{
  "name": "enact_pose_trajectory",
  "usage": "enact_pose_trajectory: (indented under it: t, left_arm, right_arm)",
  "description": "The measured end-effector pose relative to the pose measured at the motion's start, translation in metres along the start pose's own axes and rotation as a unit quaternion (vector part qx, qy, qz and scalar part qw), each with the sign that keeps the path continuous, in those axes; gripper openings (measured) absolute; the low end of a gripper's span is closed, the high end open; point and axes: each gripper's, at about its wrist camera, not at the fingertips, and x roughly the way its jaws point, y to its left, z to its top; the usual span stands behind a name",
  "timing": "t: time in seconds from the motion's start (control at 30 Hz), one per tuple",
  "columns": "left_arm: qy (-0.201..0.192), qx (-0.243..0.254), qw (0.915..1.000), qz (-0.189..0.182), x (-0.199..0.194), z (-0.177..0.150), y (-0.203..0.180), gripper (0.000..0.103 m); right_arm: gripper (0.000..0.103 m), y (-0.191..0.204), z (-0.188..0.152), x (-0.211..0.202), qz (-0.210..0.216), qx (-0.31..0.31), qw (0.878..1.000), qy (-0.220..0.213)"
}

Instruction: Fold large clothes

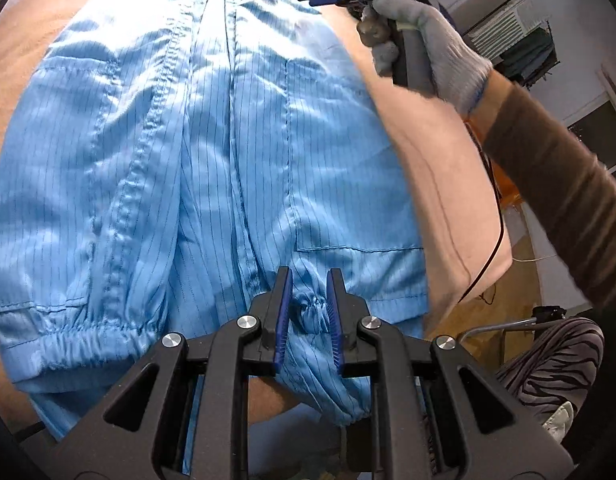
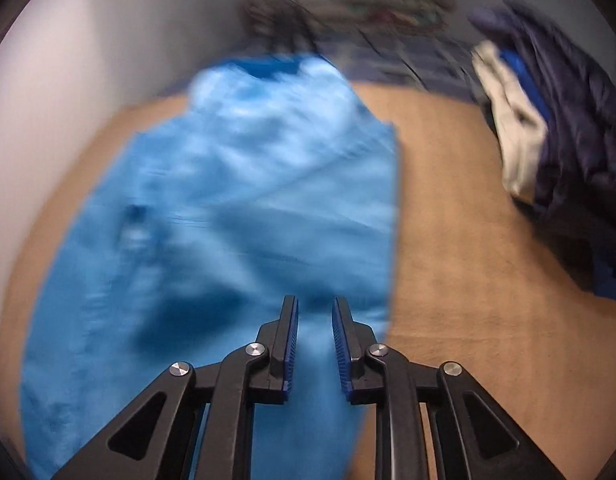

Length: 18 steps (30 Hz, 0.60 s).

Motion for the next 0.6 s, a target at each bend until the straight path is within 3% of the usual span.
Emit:
enact_pose_trajectory:
  t: [0.2, 0.37, 0.5, 0.6]
  left_arm:
    - [-0.028, -0.002, 0.9996, -0.006, -0.026, -0.001, 0.007, 0.015]
    - [-0.070, 0.006, 0.9975, 0.007, -0.058, -0.002, 0.016, 0.015]
    - [-0.106, -0.004, 0.9939, 0.028, -0.083, -0.006, 0.034, 0.015]
    - [-0.134, -0.024, 0.9896, 0.045, -0.098, -0.009, 0.052, 0.027]
  right_arm:
    - [0.018, 0.058, -0.031, -0.013, 0.030, -0.061, 0.998, 0.002]
    - [0.018, 0.087, -0.044, 0.017, -0.011, -0.101, 0.995, 0.023]
    - [0.022, 0.074, -0.045, -0.017, 0.004, -0.047, 0.999, 0.014]
    - [0.027, 0.070, -0.069, -0.065, 0.023, -0.036, 0.999, -0.021]
